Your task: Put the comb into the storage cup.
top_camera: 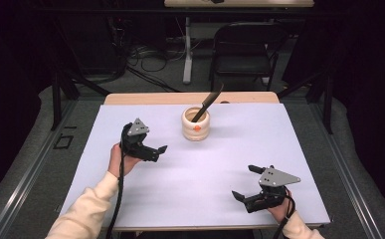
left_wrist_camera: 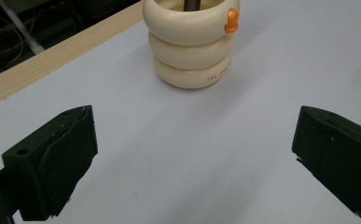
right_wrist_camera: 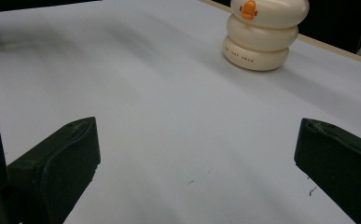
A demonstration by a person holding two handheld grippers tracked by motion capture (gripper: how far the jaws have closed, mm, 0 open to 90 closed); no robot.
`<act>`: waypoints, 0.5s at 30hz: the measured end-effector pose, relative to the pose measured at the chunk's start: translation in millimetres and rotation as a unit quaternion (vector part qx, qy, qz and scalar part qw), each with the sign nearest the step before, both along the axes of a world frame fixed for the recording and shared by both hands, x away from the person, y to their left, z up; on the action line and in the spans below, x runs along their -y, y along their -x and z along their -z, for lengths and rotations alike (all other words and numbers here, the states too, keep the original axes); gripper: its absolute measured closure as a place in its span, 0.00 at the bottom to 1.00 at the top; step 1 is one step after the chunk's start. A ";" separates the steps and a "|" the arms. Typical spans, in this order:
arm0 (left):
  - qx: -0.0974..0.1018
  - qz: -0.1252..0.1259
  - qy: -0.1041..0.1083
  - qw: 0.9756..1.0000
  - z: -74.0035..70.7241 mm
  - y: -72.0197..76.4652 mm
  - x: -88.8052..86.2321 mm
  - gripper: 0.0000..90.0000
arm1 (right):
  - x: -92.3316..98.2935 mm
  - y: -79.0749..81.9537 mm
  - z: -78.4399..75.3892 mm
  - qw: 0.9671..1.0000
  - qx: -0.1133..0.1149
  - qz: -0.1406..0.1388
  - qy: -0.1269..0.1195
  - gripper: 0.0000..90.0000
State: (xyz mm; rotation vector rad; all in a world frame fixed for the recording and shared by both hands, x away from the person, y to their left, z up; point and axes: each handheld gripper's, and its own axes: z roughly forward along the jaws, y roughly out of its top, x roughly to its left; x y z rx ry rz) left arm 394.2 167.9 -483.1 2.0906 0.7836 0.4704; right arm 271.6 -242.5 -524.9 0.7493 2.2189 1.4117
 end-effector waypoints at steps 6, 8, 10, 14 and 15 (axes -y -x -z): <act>-0.002 0.012 0.002 1.000 5.6 12.6 -0.8 0.00 | 0.7 0.0 -0.1 1.000 -0.001 0.001 -0.001 0.00; -0.001 0.011 0.003 1.000 7.3 16.3 -1.8 0.00 | 0.8 -0.3 -0.1 1.000 0.000 0.001 0.000 0.00; 0.001 0.007 0.002 1.000 8.8 19.9 -2.9 0.00 | 0.4 0.3 -0.2 1.000 -0.001 0.002 0.001 0.00; 0.005 0.000 -0.001 1.000 12.1 27.6 -6.0 0.00 | 0.9 0.2 -0.4 1.000 0.001 0.002 0.001 0.00; 0.005 -0.001 -0.002 1.000 13.0 29.4 -6.9 0.00 | 0.9 0.2 -0.3 1.000 0.000 0.002 0.001 0.00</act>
